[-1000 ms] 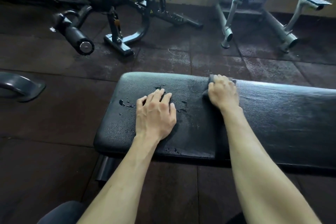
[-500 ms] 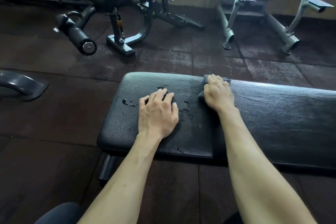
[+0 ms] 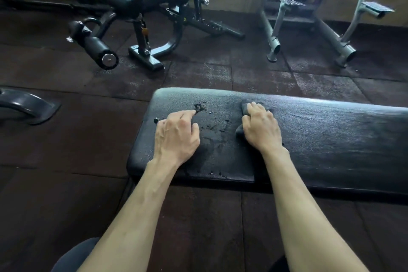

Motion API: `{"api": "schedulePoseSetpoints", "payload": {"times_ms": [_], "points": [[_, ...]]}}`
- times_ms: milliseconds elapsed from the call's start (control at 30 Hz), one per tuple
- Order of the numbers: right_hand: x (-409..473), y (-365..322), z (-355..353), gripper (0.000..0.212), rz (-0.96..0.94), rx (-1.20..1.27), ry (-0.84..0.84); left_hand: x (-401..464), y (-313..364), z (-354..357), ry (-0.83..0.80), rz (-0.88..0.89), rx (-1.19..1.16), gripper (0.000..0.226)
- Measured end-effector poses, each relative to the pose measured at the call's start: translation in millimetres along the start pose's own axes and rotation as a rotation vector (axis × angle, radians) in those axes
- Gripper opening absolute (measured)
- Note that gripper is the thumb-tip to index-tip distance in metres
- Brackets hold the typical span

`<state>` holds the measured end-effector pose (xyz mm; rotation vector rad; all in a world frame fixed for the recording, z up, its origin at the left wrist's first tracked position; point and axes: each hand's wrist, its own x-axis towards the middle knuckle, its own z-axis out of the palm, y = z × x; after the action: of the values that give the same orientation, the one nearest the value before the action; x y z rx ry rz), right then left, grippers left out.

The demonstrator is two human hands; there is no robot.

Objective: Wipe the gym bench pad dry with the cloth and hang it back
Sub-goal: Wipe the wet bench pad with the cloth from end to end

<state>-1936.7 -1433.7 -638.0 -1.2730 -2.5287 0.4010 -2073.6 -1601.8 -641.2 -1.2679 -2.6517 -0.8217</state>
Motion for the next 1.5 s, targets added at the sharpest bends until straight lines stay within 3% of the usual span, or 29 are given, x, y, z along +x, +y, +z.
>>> {"api": "schedulePoseSetpoints", "payload": {"times_ms": [167,267,400,533,733,1000,1133,1233,1367,1500], "points": [[-6,-53,22,0.026,-0.160,0.025,-0.076,-2,-41,-11,0.040,-0.064,0.079,0.037],[-39,-57,20,0.046,-0.284,0.074,-0.072,-4,-53,-11,0.027,-0.099,0.123,0.040],[-38,-31,13,0.047,-0.218,0.033,-0.044,-6,-56,-8,0.047,-0.099,0.118,0.039],[7,-50,21,0.039,-0.081,-0.020,-0.037,-8,-57,-8,0.060,-0.097,0.100,0.039],[-16,-80,32,0.050,-0.290,-0.005,-0.080,-10,-59,-9,0.055,-0.106,0.078,0.039],[28,-75,34,0.042,-0.114,-0.070,-0.077,-10,-60,-9,0.052,-0.104,0.074,0.040],[33,-113,49,0.036,-0.258,-0.070,-0.098,-10,-59,-8,0.072,-0.104,0.077,0.039],[4,-107,44,0.047,-0.349,-0.063,-0.089,-9,-61,-7,0.087,-0.105,0.080,0.037],[15,-84,35,0.059,-0.251,-0.121,-0.142,-7,-59,-7,0.096,-0.108,0.077,0.037],[53,-108,48,0.051,-0.181,-0.146,-0.130,-8,-58,-7,0.104,-0.109,0.071,0.037]]}}
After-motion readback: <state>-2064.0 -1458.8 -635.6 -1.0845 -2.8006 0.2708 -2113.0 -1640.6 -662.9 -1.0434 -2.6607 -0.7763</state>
